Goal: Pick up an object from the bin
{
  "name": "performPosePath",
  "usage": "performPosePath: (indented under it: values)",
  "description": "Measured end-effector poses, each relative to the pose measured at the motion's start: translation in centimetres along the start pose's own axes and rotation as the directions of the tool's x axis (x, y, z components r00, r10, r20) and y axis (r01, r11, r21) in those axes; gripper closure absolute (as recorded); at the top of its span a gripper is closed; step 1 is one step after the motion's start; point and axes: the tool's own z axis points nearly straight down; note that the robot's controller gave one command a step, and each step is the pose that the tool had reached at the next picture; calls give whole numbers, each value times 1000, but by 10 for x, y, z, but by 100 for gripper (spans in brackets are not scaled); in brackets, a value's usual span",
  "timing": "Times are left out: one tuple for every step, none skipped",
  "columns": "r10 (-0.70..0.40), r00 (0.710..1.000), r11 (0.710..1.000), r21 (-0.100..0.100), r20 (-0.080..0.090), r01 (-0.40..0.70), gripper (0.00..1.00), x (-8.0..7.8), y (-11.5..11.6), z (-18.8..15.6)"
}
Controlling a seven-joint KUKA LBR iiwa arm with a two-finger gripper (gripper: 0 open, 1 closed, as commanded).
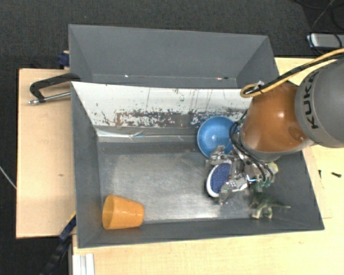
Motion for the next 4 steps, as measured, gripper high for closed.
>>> performPosePath:
  values:
    - [0,1000,1000,0,1,0,0,-1,1,-1]
    - [0,1000,1000,0,0,0,0,-2,2,-1]
    - [0,1000,1000,0,2,0,100,-3,3,-2]
    - [0,1000,1000,2,5,0,100,-5,4,-82]
